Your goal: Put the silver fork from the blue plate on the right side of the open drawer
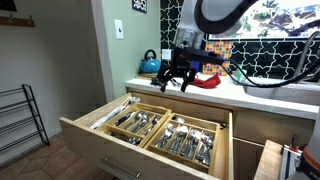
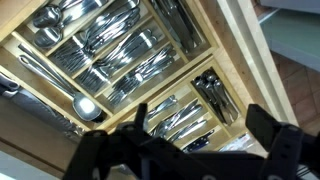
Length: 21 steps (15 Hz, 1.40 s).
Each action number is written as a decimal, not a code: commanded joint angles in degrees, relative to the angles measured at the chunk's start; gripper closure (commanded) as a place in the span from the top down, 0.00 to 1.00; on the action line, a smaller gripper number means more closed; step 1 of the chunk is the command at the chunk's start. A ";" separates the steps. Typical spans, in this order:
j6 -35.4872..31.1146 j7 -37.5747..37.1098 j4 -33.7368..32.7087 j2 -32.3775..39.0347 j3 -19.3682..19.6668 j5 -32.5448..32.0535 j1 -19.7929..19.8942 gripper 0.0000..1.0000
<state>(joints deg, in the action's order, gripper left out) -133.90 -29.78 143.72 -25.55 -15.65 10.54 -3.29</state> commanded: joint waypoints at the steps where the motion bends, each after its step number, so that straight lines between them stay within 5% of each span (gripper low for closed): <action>1: -4.34 -7.71 -2.37 3.64 -0.02 -3.90 4.51 1.00; 10: -14.42 -19.14 -11.23 13.63 2.62 -16.30 11.25 1.00; 19: -19.98 -23.97 -21.87 26.38 10.03 -28.29 10.12 1.00; 21: -18.98 -21.54 -20.29 24.44 11.39 -25.41 8.56 1.00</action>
<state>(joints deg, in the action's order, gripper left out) -152.96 -51.55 123.47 -1.08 -6.79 -15.02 7.76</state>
